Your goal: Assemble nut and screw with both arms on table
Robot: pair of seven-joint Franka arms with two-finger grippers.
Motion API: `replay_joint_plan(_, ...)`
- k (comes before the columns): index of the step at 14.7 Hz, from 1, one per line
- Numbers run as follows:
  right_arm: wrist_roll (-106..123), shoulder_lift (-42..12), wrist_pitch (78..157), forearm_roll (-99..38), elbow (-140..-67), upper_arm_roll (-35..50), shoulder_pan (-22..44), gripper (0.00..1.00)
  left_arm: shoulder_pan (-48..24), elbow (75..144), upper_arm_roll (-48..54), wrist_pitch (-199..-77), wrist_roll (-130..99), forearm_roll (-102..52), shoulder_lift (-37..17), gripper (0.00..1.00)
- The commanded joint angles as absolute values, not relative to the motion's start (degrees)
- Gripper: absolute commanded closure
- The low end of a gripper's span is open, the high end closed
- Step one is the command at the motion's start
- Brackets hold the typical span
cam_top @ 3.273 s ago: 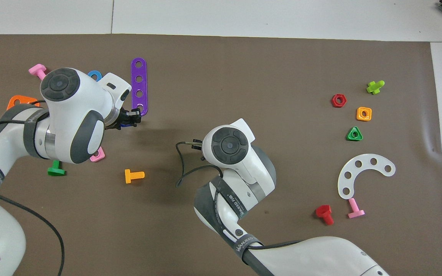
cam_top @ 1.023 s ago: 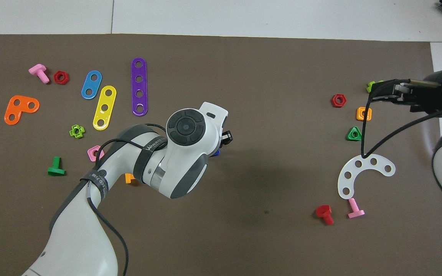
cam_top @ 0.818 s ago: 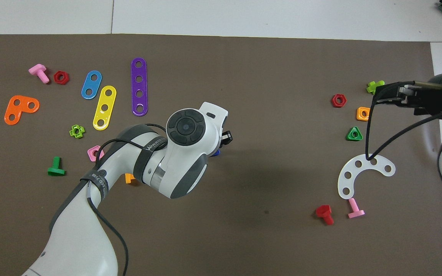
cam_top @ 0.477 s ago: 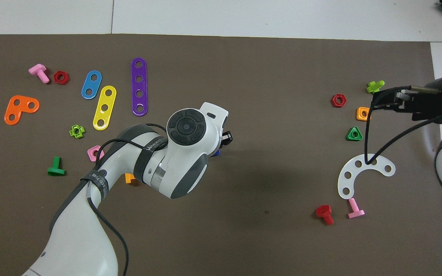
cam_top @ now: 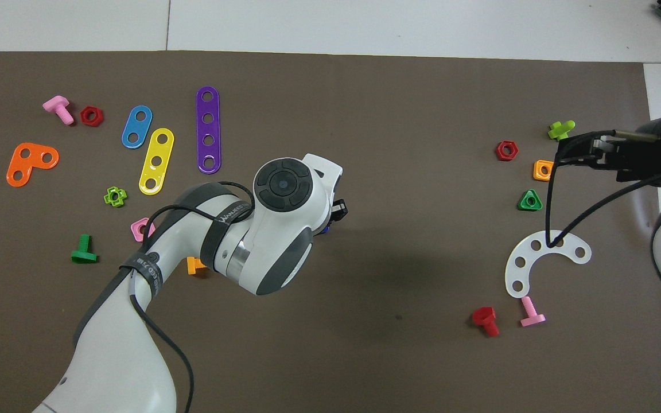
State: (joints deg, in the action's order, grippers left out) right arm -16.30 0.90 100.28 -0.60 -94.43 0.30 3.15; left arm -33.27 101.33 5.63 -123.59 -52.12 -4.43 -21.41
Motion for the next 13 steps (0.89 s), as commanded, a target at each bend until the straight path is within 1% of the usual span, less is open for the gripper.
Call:
replay_joint_plan(1,-15.1,2.3,99.4,-0.2,-95.7,0.8,2.6,0.0,-34.4,99.8,4.8,-122.2,-52.4,-5.1,-22.9,1.0)
replay_joint_plan(10,-15.0,1.8,99.6,1.1,-94.9,0.9,2.9,0.0,-34.6,101.9,4.8,-127.7,-53.4,-5.1,-23.1,1.0)
replay_joint_plan(13,-15.1,1.9,99.6,1.0,-95.0,0.9,3.0,0.0,-35.3,103.8,4.7,-128.9,-53.4,-5.0,-23.0,1.0)
